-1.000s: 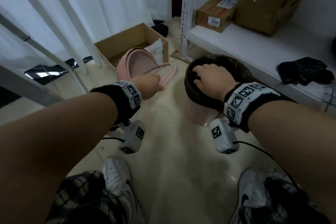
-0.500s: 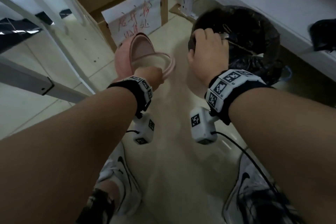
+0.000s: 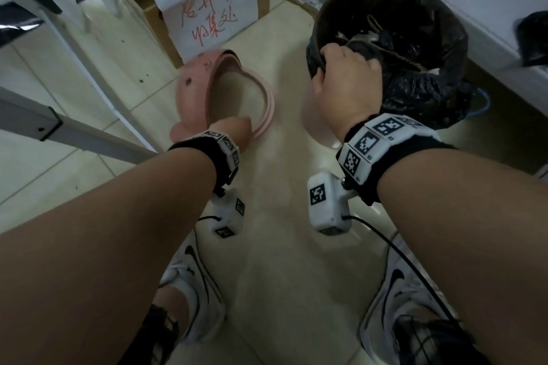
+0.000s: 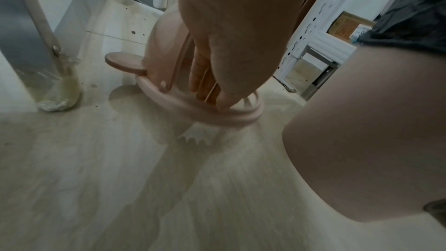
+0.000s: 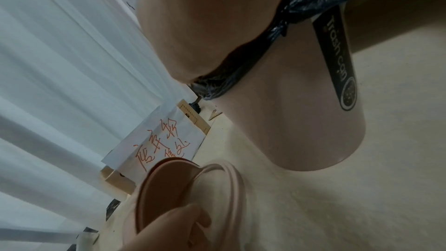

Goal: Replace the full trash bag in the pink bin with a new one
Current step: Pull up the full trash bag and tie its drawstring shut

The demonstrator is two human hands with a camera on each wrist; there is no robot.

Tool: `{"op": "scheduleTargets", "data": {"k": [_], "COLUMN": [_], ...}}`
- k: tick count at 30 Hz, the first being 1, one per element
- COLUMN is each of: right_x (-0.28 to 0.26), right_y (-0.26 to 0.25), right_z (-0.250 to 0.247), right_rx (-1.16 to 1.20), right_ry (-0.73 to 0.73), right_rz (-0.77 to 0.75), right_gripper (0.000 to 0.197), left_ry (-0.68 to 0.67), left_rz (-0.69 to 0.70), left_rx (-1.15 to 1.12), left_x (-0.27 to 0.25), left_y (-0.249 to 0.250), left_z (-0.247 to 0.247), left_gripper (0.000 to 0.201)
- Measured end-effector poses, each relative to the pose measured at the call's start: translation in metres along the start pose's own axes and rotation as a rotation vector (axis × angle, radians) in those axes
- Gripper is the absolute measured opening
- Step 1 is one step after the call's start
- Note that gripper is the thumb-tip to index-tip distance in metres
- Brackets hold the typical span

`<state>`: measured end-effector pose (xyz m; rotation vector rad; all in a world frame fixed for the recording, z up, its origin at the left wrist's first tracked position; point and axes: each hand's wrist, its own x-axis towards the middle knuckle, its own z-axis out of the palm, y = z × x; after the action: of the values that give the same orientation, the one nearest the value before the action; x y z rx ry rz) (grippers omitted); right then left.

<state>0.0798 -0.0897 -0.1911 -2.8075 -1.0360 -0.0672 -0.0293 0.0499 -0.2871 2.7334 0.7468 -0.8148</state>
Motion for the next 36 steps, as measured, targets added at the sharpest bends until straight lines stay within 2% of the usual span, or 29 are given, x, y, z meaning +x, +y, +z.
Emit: {"op": "scheduleTargets", "data": {"k": [5,9,12,15,19,22,25,27,30,33,36], "right_x": [0.000,-0.005,-0.012,-0.026,-0.048,-0.053,-0.042,-0.027,-0.004,0.008,0.009], "right_y": [0.000,0.005,0.007,0.002,-0.011,-0.011,-0.008,-0.007,-0.001,0.013,0.027], "right_z": [-0.005,-0.018,-0.032,-0.051,-0.059,-0.061,-0.076,-0.087,-0.098,-0.088,-0.068], "right_rx": [0.063,0.098,0.147,0.149,0.160,0.144,0.073,0.054,0.145,0.204,0.175], "right_ry": [-0.059,-0.145,-0.281,-0.380,-0.451,-0.572,-0.722,-0.690,-0.495,-0.369,-0.346], "right_rz": [0.016,0.032,0.007,-0.061,-0.212,-0.368,-0.438,-0.440,-0.401,-0.326,-0.259], "right_gripper": [0.027,0.028,0.025,0.022,0.018,0.019,0.028,0.035,0.033,0.022,0.020], "left_ry": [0.061,0.190,0.188,0.216,0.178,0.177,0.159,0.126,0.079,0.106,0.188], "left_rz": [0.013,0.084,0.119,0.148,0.141,0.111,0.091,0.056,-0.031,-0.036,-0.022], "left_rx": [0.041,0.140,0.171,0.169,0.163,0.120,-0.059,-0.199,-0.372,-0.203,-0.096], "left_x": [-0.001,-0.025,-0.051,-0.082,-0.111,-0.115,-0.103,-0.093,-0.080,-0.065,-0.053], "left_y": [-0.002,0.009,0.025,0.034,0.036,0.034,0.030,0.029,0.031,0.033,0.030], "left_z": [-0.031,-0.093,-0.135,-0.158,-0.164,-0.166,-0.169,-0.166,-0.158,-0.150,-0.146], "left_gripper": [0.036,0.025,0.031,0.033,0.037,0.039,0.033,0.040,0.042,0.042,0.045]}}
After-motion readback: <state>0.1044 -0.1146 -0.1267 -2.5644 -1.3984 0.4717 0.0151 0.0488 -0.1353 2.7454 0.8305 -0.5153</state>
